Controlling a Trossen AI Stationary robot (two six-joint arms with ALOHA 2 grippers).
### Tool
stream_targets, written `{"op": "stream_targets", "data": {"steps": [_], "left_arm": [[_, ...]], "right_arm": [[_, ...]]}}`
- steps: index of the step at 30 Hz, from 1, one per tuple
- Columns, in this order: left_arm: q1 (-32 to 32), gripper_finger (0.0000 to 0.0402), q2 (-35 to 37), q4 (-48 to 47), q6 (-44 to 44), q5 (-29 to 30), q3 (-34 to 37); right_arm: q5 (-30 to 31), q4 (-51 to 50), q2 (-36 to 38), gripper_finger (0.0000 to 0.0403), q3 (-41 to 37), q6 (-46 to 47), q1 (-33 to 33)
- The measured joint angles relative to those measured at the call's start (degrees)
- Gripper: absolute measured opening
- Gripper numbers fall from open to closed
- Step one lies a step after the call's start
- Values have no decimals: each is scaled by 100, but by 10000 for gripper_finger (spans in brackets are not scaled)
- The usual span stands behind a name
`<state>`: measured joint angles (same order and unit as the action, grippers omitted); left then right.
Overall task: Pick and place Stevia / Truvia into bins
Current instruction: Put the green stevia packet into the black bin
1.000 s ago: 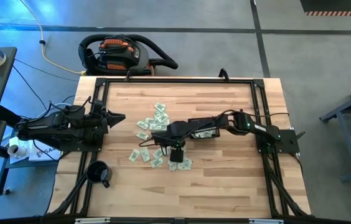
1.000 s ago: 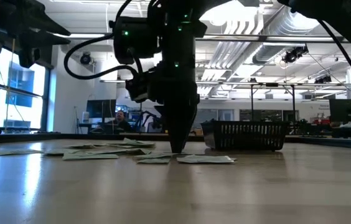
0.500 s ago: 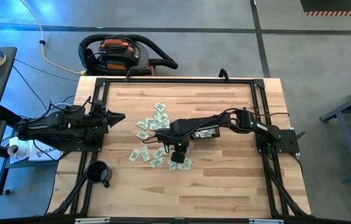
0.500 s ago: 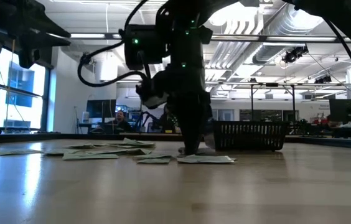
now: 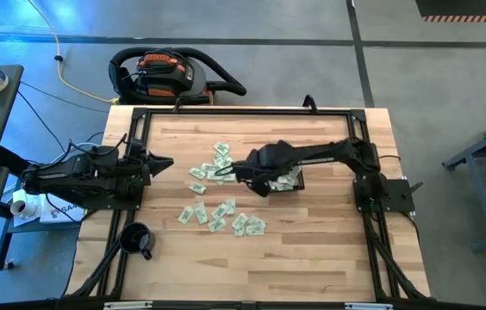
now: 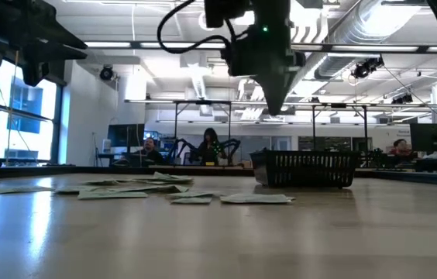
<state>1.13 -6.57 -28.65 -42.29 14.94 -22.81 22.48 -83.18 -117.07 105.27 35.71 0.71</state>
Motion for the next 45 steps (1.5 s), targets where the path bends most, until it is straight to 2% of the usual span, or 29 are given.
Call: {"op": "stream_targets", "data": {"steps": [4,6,12,16,24,28,30,33,39,45], "left_arm": [[0,111,0,1,58,4,0],[0,111,0,0,53,-18,0],[-2,111,0,-2,-18,-101,0],[-2,111,0,-59,-265,-103,0],[-2,111,-169,-198,-447,-24,0],[-2,111,-431,-129,-447,203,0],[-2,111,-582,-83,-482,217,0],[-1,111,-925,-38,-727,145,0],[-7,111,-1939,435,-841,-538,-69],[-191,111,-3499,-593,-1659,-381,-866]], "right_arm": [[-978,798,416,7,-919,-435,-268],[-1282,1221,487,8,-1542,-440,-374],[-1688,1990,1030,33,-2909,349,-663],[-2054,2300,1307,63,-3252,586,-783],[-1586,2562,1682,175,-3226,296,-836],[-1887,2656,1664,225,-3227,-130,-878],[-1674,2818,1736,241,-3198,-229,-757],[-1049,2763,1829,249,-3186,-780,-484],[-423,2835,1840,249,-3517,-2001,-73],[-1164,3673,2248,249,-4764,-2269,-21]]}}
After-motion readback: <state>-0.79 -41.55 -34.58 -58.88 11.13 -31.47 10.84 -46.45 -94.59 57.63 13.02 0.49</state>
